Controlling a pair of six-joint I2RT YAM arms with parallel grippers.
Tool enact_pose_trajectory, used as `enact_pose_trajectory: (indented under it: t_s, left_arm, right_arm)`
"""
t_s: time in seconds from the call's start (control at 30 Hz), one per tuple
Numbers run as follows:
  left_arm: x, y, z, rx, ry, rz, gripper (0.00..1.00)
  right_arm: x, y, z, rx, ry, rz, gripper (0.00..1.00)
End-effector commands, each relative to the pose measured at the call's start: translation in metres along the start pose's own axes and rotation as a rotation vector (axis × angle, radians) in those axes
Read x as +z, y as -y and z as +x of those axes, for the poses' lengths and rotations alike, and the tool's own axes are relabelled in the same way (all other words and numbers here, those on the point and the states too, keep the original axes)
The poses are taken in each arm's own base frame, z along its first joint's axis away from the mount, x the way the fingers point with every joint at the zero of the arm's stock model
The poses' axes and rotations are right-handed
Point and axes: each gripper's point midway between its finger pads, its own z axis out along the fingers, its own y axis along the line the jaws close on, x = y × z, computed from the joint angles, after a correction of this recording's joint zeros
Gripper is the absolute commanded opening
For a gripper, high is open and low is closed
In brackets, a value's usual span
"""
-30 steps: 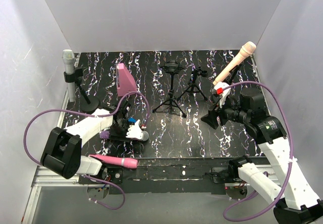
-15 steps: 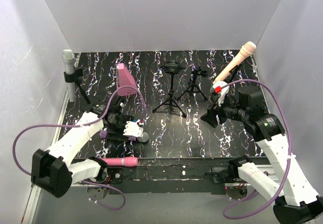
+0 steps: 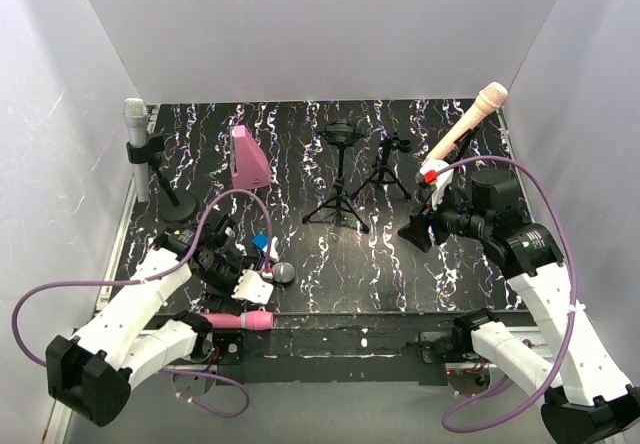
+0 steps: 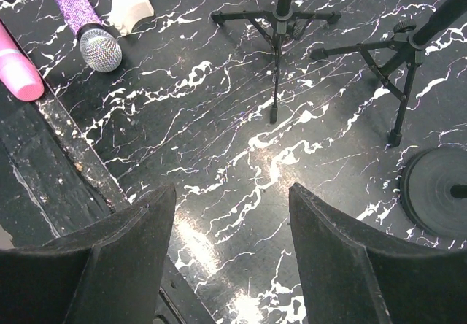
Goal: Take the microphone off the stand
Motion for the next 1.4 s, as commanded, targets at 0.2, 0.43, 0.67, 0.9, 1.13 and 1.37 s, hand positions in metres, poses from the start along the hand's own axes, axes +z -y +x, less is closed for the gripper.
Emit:
enact_pose_trajectory:
  t_s: [0.2, 0.43, 0.67, 0.9, 1.13, 1.37]
  left_arm:
    - [0.008, 0.039, -0.016, 0.094, 0.063, 0.27, 0.77]
    - [0.001, -0.023, -0.044, -0.023, 0.126, 0.017, 0.72]
    - [-0.056, -0.132, -0.122, -0.179, 0.469, -0.443, 0.73]
    - [-0.112, -0.24, -0.173, -0.358, 0.795, -0.731, 0.73]
    - [-0.099, -0.312, -0.177, -0.411, 0.849, -0.79, 0.72]
    - [-0.079, -0.35, -0.185, -0.404, 0.931, -0.8, 0.64]
  right_arm:
    - [-0.003, 0.002, -0.019, -0.031, 0.022, -0.004, 0.7]
    - [-0.004, 0.005, -0.016, -0.054, 0.026, 0.015, 0.7]
    - [0.01, -0.02, -0.033, 0.021, 0.113, -0.163, 0.69]
    - [0.038, -0.002, -0.056, 0.073, 0.128, -0.173, 0.66]
    - [0.044, 0.006, -0.072, 0.086, 0.139, -0.17, 0.65]
    - [0.041, -0.002, -0.06, 0.127, 0.088, -0.195, 0.65]
